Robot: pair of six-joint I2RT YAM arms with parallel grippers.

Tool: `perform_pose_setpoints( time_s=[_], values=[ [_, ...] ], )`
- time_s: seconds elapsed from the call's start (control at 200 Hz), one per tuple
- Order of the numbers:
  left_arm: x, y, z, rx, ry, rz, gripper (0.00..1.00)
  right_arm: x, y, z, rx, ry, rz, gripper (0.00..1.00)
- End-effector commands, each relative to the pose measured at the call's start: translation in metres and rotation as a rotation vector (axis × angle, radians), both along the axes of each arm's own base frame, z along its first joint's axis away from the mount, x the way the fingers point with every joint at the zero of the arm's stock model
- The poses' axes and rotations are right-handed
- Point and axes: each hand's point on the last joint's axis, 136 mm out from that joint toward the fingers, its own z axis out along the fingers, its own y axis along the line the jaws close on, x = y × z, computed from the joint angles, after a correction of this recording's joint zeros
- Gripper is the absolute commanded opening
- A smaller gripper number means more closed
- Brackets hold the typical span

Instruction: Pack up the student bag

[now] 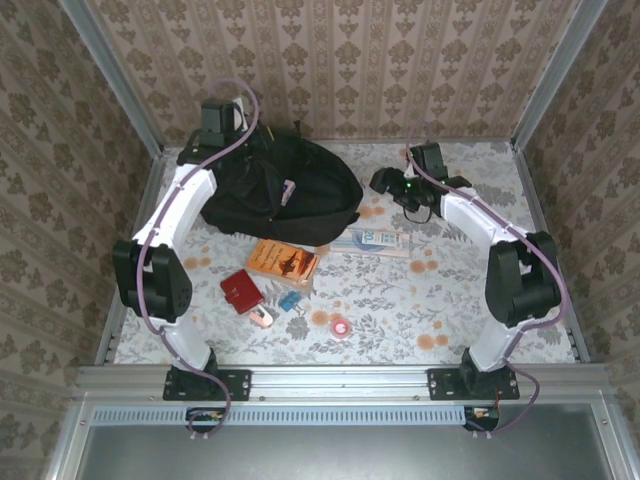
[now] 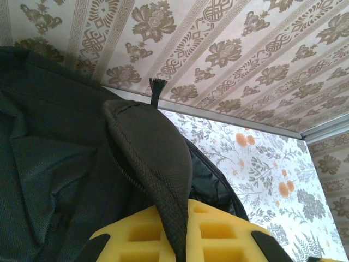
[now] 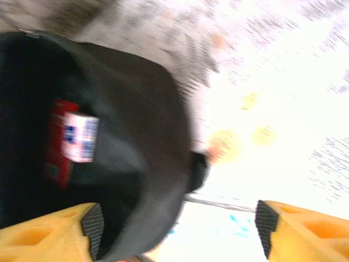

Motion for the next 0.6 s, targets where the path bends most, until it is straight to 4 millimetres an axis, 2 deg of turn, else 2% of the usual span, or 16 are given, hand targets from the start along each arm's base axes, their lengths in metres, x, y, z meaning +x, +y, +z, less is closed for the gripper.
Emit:
perform_pose_setpoints(
  time_s=[0.0, 0.165, 0.32, 0.45, 0.47, 0.595],
  values=[
    [-0.002, 0.012, 0.045, -0.027, -0.127, 0.044, 0.00, -0.015, -0.020, -0.051, -0.079, 0.147, 0.023, 0.81],
    [-0.003, 0.012, 0.046, -0.032, -0.126, 0.039, 0.00, -0.014, -0.046, -0.087, -0.134, 0.232, 0.001, 0.84],
    [-0.004, 0.013, 0.047, -0.034, -0.127, 0.039, 0.00, -0.017, -0.059, -0.106, -0.178, 0.279, 0.008, 0.86],
    [-0.005, 0.014, 0.049, -0.035, -0.131, 0.040, 0.00, -0.019, -0.059, -0.119, -0.187, 0.310, 0.035, 0.91],
    [-0.006, 0.013, 0.049, -0.036, -0.132, 0.037, 0.00, -0.020, -0.056, -0.121, -0.176, 0.312, 0.049, 0.95],
    [-0.006, 0.014, 0.049, -0.040, -0.129, 0.037, 0.00, -0.024, -0.047, -0.129, -0.135, 0.328, 0.086, 0.96]
  ],
)
